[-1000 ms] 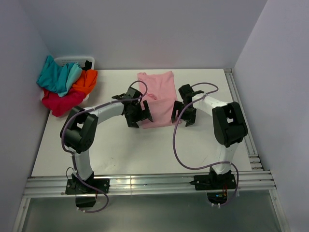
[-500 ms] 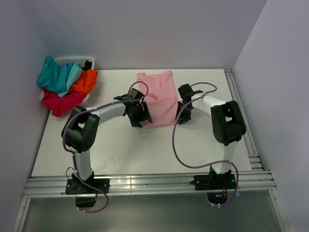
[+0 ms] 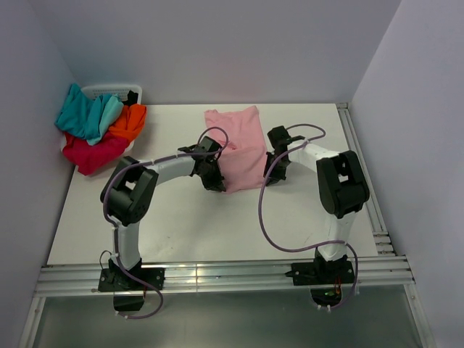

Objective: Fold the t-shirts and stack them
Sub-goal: Grab one side of the 2/3 rectangular tshirt with both arms, then fold the long partially folded tshirt into a neat square

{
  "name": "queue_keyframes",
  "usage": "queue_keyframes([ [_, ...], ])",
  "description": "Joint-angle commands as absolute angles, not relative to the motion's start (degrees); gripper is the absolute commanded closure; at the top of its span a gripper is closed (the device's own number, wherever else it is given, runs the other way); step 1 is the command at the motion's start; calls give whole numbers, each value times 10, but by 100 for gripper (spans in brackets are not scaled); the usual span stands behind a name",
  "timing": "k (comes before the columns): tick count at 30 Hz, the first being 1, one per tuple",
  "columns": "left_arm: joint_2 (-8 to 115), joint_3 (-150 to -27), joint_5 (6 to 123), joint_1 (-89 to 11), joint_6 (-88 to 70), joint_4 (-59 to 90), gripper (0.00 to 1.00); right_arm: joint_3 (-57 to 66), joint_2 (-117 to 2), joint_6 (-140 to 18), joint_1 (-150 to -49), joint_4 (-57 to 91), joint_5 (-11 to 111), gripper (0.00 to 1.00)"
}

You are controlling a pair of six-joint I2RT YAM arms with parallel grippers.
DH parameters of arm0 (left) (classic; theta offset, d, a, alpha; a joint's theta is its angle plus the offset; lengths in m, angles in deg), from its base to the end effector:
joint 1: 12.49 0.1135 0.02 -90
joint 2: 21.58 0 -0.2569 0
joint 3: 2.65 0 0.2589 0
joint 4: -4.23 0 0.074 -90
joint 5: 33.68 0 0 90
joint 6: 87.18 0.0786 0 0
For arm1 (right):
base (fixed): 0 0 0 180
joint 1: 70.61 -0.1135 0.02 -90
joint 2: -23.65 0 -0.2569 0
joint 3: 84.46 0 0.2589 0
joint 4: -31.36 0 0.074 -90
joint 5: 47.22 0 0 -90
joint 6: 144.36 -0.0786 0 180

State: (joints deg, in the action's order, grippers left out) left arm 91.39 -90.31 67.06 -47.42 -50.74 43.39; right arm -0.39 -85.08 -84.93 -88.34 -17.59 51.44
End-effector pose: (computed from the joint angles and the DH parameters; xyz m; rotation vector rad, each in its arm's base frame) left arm 0.3355 -0.2522 0.1029 -0.4057 2.8525 -0.6493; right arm 0.3589 0.1272 0.1032 0.2948 2.9043 0.3737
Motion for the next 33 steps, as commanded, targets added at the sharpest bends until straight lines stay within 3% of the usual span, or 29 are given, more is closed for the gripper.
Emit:
queue_keyframes([
  [1, 898, -919, 661, -476, -492, 443, 100, -23, -835, -849, -886, -180, 509, 100],
  [19, 619, -788, 659, -488, -509, 549, 100, -146, -599, -876, -892, -298, 539, 100],
  [25, 628, -831, 662, -487, -516, 560, 100, -43, -638, -855, -892, -356, 529, 100],
  [33, 710, -934, 700, -453, -497, 560, 100, 211, -779, -824, -890, -424, 507, 100],
])
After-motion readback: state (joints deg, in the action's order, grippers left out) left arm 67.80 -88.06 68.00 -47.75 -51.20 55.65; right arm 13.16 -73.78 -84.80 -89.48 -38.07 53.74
